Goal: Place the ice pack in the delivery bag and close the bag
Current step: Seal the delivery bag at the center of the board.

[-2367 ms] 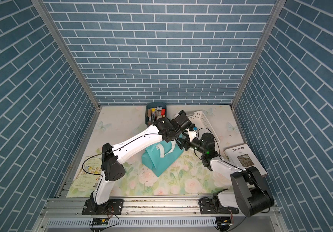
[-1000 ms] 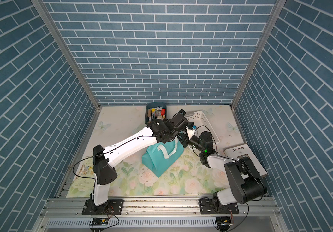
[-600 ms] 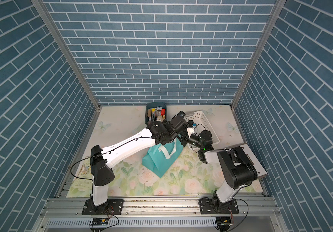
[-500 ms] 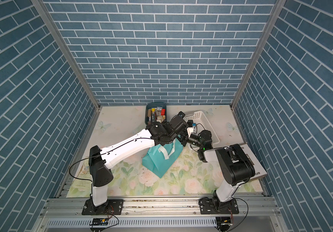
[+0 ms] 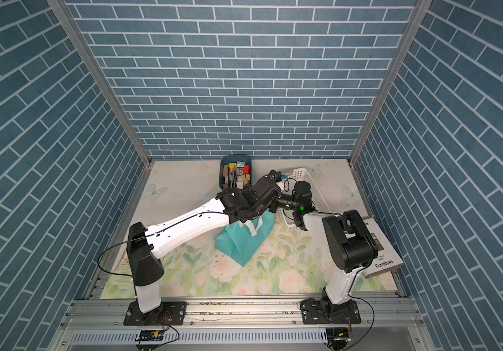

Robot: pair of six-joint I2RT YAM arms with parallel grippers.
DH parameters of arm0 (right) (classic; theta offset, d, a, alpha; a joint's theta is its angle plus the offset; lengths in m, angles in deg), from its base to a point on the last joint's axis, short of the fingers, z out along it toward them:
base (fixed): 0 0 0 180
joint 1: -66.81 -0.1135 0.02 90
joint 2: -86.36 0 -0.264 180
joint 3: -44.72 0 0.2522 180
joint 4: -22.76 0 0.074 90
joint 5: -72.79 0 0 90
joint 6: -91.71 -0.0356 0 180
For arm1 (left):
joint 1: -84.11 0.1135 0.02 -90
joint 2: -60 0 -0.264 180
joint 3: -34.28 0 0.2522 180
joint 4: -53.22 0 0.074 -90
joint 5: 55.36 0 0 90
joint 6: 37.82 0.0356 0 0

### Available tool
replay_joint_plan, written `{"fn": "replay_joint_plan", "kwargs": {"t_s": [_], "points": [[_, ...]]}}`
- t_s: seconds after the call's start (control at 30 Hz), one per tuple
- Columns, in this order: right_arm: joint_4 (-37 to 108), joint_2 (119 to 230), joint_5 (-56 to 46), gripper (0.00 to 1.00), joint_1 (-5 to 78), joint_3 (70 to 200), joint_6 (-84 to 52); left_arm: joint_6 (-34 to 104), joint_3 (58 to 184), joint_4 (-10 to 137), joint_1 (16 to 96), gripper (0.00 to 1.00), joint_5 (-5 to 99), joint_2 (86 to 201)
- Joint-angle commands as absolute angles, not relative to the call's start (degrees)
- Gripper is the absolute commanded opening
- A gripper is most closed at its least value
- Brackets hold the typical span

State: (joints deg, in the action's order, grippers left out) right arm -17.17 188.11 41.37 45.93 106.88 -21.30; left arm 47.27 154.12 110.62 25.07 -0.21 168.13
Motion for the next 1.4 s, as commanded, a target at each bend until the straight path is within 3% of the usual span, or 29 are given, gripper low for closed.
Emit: {"fn": "replay_joint_plan", "kwargs": {"t_s": [0.0,0.43,0.67,0.93,1.0,1.17,1.37], "points": [[-10.4,190.0,40.0,0.04,46.3,110.5,-20.0,47.7,152.8,109.7,23.7,0.0,2.0,168.1],[-7.0,192.4,42.5,0.06,48.1,117.0,-28.5,46.6,148.6,104.9,23.6,0.0,0.0,169.6],[-5.5,189.9,40.8,0.3,48.3,114.5,-25.9,45.8,149.9,104.2,24.3,0.0,-0.7,171.4],[-3.1,189.8,38.7,0.32,48.6,113.8,-23.6,44.3,149.0,100.1,25.7,0.28,10.7,165.0],[-3.1,189.8,38.7,0.32,48.6,113.8,-23.6,43.8,148.3,98.1,26.5,0.4,15.8,162.7],[-2.6,189.6,38.2,0.32,48.6,113.9,-23.0,41.2,145.3,93.8,29.7,0.51,27.5,156.8],[-0.8,189.9,37.5,0.32,48.6,114.4,-21.8,35.4,133.9,83.8,38.2,0.59,33.2,146.5]]}}
